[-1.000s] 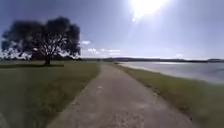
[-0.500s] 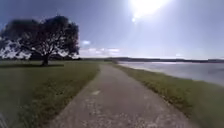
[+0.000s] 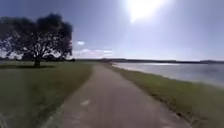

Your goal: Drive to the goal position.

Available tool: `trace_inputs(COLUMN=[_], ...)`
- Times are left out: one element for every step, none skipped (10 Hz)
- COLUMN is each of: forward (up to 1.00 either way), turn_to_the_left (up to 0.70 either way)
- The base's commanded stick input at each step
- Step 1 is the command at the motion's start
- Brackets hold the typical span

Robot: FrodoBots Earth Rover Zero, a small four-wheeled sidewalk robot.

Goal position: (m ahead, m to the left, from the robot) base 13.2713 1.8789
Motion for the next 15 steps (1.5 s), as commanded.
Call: trace_inputs(forward=[0.85, 0.85, 0.85, 0.85, 0.85, 0.85, 0.85, 0.85, 0.85, 0.85, 0.85, 0.85, 0.85, 0.85, 0.85], turn_to_the_left=[0.00, 0.00, 0.00, 0.00, 0.00, 0.00, 0.00, 0.00, 0.09, 0.26, 0.27, 0.00, 0.00, 0.00, 0.00])
